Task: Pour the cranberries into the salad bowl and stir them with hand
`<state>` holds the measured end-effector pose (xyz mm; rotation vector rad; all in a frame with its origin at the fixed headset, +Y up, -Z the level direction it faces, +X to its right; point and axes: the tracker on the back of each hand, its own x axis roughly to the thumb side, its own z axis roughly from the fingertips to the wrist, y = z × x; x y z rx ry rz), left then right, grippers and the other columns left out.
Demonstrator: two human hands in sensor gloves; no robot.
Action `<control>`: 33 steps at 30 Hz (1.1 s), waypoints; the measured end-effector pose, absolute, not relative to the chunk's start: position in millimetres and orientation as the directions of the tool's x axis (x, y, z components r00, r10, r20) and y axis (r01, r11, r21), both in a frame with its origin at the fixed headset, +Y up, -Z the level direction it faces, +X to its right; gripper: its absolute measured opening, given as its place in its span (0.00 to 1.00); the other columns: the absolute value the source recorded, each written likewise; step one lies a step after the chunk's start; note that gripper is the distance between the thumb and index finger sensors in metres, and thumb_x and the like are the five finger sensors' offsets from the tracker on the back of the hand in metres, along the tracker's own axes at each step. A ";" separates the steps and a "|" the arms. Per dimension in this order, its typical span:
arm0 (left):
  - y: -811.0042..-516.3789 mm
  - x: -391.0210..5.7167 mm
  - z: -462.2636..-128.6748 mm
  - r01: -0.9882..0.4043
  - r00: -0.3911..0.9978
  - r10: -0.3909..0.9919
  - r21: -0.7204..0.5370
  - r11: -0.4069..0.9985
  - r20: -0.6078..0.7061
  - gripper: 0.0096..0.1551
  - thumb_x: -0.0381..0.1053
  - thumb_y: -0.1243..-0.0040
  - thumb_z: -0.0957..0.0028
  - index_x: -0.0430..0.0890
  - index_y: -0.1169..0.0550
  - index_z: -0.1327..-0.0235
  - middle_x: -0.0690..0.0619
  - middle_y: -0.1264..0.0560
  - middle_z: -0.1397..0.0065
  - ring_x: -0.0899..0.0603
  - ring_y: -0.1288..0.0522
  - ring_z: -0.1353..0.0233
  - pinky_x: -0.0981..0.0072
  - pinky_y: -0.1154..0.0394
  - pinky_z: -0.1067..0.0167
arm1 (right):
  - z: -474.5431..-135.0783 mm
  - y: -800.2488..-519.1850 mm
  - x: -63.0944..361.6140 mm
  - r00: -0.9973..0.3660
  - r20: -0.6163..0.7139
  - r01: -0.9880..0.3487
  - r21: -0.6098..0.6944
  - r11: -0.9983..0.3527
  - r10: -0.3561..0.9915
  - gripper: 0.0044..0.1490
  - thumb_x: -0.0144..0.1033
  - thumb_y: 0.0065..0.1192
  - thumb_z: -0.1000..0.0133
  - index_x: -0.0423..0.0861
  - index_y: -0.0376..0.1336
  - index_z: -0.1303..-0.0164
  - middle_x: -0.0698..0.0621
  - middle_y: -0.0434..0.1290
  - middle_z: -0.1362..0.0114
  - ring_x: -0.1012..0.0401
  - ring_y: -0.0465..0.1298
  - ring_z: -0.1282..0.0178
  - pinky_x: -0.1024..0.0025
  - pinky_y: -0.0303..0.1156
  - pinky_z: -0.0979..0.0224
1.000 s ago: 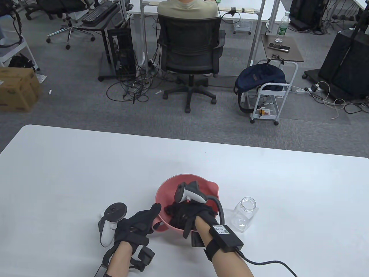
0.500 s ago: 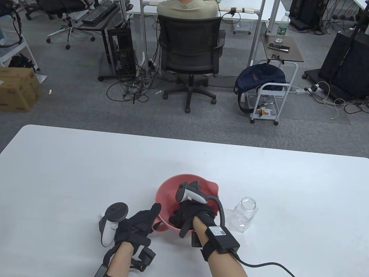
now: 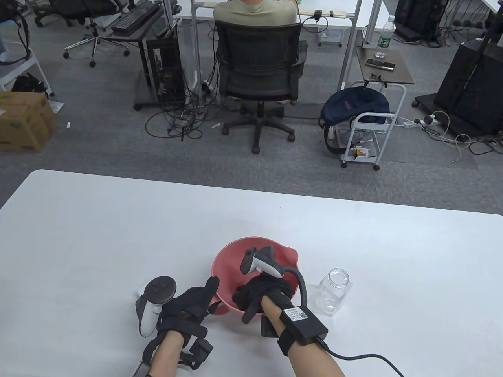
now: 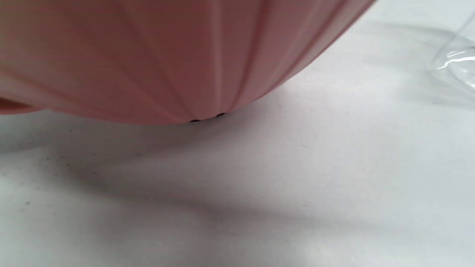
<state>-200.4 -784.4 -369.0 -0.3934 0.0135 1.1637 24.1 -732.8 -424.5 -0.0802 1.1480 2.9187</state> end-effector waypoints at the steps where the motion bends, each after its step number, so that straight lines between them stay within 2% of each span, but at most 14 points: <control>1: -784.2 -200.5 -369.6 -0.893 0.407 0.889 -0.299 0.337 -0.212 0.41 0.91 0.55 0.48 0.58 0.14 0.74 0.58 0.21 0.29 0.44 0.23 0.27 0.53 0.27 0.28 | -424.3 -732.6 24.0 -0.999 -0.049 -0.020 0.678 -0.734 -0.018 0.59 0.81 0.53 0.43 0.45 0.52 0.18 0.43 0.69 0.22 0.66 0.82 0.42 0.84 0.84 0.47; 11: -784.3 -200.3 -368.5 -0.900 0.394 0.893 -0.289 0.326 -0.219 0.41 0.91 0.55 0.49 0.58 0.13 0.74 0.58 0.20 0.29 0.43 0.23 0.27 0.53 0.27 0.29 | -425.4 -735.6 20.8 -1.000 -0.004 0.007 0.674 -0.738 -0.013 0.47 0.79 0.55 0.43 0.51 0.65 0.27 0.49 0.78 0.34 0.73 0.84 0.55 0.86 0.83 0.58; 15: -785.3 -200.2 -368.8 -0.902 0.383 0.897 -0.298 0.311 -0.223 0.41 0.91 0.55 0.49 0.58 0.13 0.74 0.58 0.21 0.29 0.43 0.24 0.27 0.53 0.27 0.28 | -425.3 -736.8 20.1 -1.000 0.004 0.023 0.686 -0.727 -0.028 0.40 0.80 0.55 0.45 0.62 0.68 0.32 0.56 0.78 0.34 0.76 0.83 0.56 0.87 0.83 0.57; 18: -787.3 -200.6 -369.2 -0.910 0.357 0.904 -0.305 0.280 -0.234 0.42 0.92 0.54 0.50 0.57 0.13 0.75 0.57 0.21 0.29 0.43 0.24 0.27 0.52 0.28 0.28 | -424.6 -738.0 19.1 -0.998 0.015 0.052 0.707 -0.705 -0.058 0.35 0.82 0.53 0.48 0.72 0.68 0.36 0.65 0.76 0.32 0.79 0.81 0.54 0.89 0.82 0.55; 24: -787.4 -200.6 -369.1 -0.910 0.359 0.904 -0.302 0.284 -0.233 0.42 0.92 0.55 0.50 0.58 0.13 0.75 0.57 0.21 0.29 0.43 0.24 0.27 0.52 0.28 0.28 | -424.2 -737.9 17.7 -0.997 0.038 0.072 0.696 -0.715 -0.064 0.31 0.83 0.52 0.50 0.80 0.67 0.40 0.73 0.76 0.32 0.81 0.81 0.51 0.90 0.82 0.51; 27: -787.5 -200.3 -369.0 -0.911 0.356 0.904 -0.304 0.279 -0.236 0.42 0.92 0.54 0.50 0.57 0.13 0.75 0.57 0.21 0.29 0.43 0.24 0.27 0.52 0.28 0.28 | -424.2 -737.8 16.9 -0.996 0.058 0.086 0.697 -0.712 -0.064 0.30 0.83 0.50 0.52 0.84 0.64 0.40 0.80 0.74 0.31 0.82 0.80 0.43 0.88 0.83 0.43; 30: -787.4 -199.9 -368.6 -0.911 0.354 0.904 -0.305 0.276 -0.238 0.43 0.92 0.55 0.50 0.57 0.13 0.75 0.57 0.21 0.29 0.42 0.24 0.27 0.52 0.28 0.28 | -424.8 -737.6 16.8 -0.996 0.064 0.084 0.698 -0.711 -0.055 0.30 0.82 0.50 0.52 0.86 0.61 0.38 0.83 0.73 0.30 0.85 0.80 0.42 0.88 0.84 0.39; 33: -787.2 -199.7 -368.5 -0.911 0.353 0.905 -0.306 0.275 -0.239 0.43 0.92 0.55 0.50 0.57 0.13 0.75 0.57 0.21 0.29 0.42 0.24 0.27 0.52 0.28 0.28 | -424.6 -737.0 16.7 -0.997 0.071 0.076 0.700 -0.710 -0.037 0.30 0.79 0.52 0.51 0.89 0.57 0.36 0.89 0.70 0.26 0.84 0.78 0.32 0.84 0.82 0.30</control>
